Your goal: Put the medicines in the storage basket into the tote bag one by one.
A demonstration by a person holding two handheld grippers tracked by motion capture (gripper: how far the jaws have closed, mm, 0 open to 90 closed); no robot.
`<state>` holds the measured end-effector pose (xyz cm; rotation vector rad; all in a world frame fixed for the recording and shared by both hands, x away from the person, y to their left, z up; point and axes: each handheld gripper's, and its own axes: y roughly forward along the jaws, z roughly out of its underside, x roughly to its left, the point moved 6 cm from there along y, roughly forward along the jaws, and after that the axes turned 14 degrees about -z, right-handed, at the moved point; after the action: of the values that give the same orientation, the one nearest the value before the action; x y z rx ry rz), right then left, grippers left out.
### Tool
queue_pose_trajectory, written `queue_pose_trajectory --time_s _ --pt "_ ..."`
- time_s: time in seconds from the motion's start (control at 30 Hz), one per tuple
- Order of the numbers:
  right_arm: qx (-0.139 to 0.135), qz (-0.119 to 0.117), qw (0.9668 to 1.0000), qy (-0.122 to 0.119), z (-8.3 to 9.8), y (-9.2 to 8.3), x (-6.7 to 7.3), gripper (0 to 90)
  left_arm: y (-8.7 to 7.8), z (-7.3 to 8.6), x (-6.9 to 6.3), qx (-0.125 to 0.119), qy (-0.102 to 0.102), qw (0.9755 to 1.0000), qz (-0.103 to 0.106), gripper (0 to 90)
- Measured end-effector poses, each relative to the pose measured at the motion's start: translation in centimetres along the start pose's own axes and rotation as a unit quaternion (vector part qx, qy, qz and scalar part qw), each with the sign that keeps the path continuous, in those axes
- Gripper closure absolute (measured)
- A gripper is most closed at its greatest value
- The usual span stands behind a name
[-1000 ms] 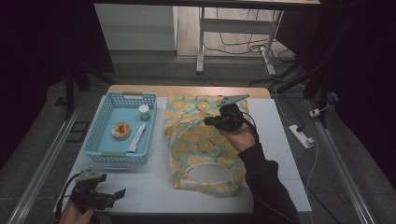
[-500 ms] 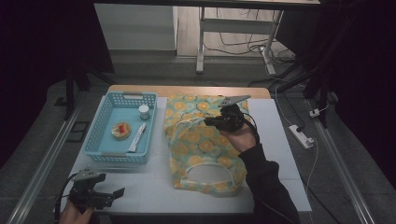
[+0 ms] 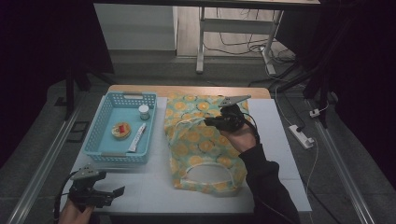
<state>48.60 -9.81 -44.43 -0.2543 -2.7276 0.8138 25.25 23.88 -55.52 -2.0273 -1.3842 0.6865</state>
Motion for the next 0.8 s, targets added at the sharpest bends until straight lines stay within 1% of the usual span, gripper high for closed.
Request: queue_pose_trajectory --time_s 0.1,0.2,0.3,0.4,0.6,0.73,0.8 --pt "0.000 -0.001 1.0000 0.000 0.0 0.0 0.0 90.0 -0.1 -0.3 0.0 -0.004 0.004 1.0000 0.001 0.0" --pt "0.002 -0.001 1.0000 0.000 0.0 0.1 -0.1 90.0 -0.3 -0.7 0.2 -0.016 0.009 0.9998 0.001 0.0" --pt "0.003 -0.001 1.0000 0.001 0.0 0.1 -0.1 90.0 -0.5 -1.2 0.3 -0.024 0.009 0.9996 0.009 0.0" --pt "0.003 -0.002 1.0000 0.001 0.0 0.1 -0.1 90.0 -0.6 -1.8 0.3 -0.027 0.013 0.9993 0.020 0.0" --pt "0.000 -0.002 1.0000 -0.001 -0.1 0.2 0.0 90.0 -0.5 -2.8 0.4 -0.033 0.025 0.9990 0.019 0.0" --pt "0.000 -0.001 1.0000 -0.002 -0.1 0.2 0.0 90.0 -0.5 -3.8 0.3 -0.043 0.036 0.9983 0.020 0.0" --pt "0.000 -0.001 1.0000 -0.001 -0.1 0.1 0.0 90.0 -0.4 -4.3 0.4 -0.045 0.036 0.9981 0.020 0.0"
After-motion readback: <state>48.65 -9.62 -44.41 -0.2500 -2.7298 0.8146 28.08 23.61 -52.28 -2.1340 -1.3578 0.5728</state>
